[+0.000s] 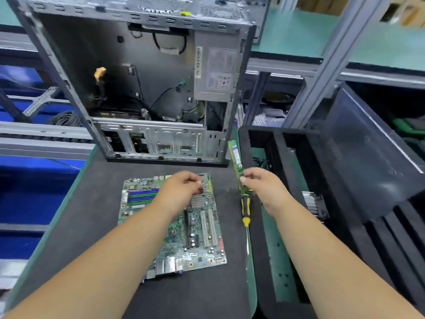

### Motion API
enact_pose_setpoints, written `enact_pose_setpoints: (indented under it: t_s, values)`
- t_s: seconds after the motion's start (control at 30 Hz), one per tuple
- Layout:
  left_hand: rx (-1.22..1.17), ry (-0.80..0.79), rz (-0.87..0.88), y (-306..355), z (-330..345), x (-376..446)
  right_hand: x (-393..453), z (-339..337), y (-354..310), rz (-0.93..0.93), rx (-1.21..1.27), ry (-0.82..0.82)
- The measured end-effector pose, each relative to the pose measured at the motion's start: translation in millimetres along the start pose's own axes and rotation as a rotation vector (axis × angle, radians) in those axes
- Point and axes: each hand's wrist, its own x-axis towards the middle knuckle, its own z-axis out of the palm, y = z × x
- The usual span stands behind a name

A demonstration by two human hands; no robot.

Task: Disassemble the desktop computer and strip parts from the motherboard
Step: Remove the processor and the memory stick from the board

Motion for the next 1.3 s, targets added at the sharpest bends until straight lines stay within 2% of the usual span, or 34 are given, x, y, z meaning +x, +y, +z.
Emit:
enact_pose_setpoints:
  t_s: [0.17, 0.3, 0.63, 0.8, 1.0, 1.13, 1.3]
  values:
    - [0.005, 0.012, -0.025, 3, 16, 1, 22, -27, 7, 0.073, 0.008, 0.058]
    - [0.052, 0.061, -0.033, 3, 18, 2, 57, -30, 15, 0.139, -0.090, 0.145]
    - [0.081, 0.221, -0.098, -4, 2, -13, 110, -9, 28, 0.131, -0.340, 0.122]
    - [0.067, 0.291, -0.099, -7, -5, -21, 111, -6, 27, 0.061, -0.493, 0.160]
    - [0.049, 0.346, -0.074, -13, -10, -31, 113, -2, 26, 0.027, -0.521, 0.170]
    - [0.081, 0.414, -0.076, -21, -18, -37, 97, 10, 21, -0.098, -0.526, 0.239]
    - [0.096, 0.435, -0.055, -30, -31, -38, 60, 46, 4, -0.240, -0.563, 0.065]
